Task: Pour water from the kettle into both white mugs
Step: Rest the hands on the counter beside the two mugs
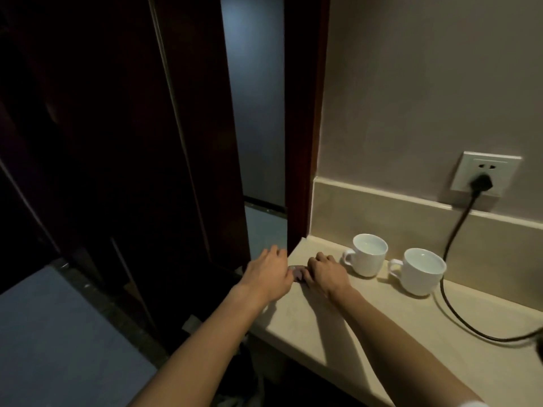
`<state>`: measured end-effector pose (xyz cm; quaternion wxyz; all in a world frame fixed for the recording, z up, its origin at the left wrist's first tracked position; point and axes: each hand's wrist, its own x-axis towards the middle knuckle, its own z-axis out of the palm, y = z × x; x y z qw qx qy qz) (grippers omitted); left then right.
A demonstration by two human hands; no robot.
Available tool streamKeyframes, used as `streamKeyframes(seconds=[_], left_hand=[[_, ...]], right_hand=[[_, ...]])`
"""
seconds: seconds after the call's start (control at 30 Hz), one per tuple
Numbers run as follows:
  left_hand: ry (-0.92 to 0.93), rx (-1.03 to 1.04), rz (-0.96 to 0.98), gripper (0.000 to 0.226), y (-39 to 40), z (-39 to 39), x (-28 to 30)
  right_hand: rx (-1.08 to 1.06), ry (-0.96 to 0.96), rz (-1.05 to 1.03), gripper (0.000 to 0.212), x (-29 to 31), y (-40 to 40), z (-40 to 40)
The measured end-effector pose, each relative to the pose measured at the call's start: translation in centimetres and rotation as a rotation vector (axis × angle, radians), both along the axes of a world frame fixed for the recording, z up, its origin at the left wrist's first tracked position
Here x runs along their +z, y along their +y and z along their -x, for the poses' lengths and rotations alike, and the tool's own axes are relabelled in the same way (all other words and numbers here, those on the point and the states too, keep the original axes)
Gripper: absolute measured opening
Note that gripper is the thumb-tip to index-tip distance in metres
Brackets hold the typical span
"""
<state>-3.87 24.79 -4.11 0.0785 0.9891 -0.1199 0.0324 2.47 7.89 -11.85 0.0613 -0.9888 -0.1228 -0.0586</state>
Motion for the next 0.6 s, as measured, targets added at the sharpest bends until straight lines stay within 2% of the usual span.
streamKeyframes(seconds=[0.1,0.23,0.27,0.43,0.6], left_hand=[[0.044,0.006,0.073,0.039,-1.1,0.2,-1.9],[0.042,-0.031,0.196,0.041,-4.4,1.9,-6.0],[0.024,-0.046,0.220,0.043,-5.4,2.3,-6.9],[-0.018,-0.166,0.310,0.042,-8.9,3.8,-9.8],[0.002,-0.281,0.360,0.041,-11.5,4.1,-10.9]], right_hand=[[0.008,-0.016,-0.020,0.046,0.1,-1.5,2.0],[0.055,-0.040,-0.049,0.072,-0.2,-4.0,6.1],[0.034,-0.036,-0.075,0.072,-0.3,-4.7,7.0],[-0.071,-0.038,-0.101,0.045,-1.0,-8.0,10.6],[-0.141,-0.051,-0.106,0.043,-1.3,-11.3,13.2]])
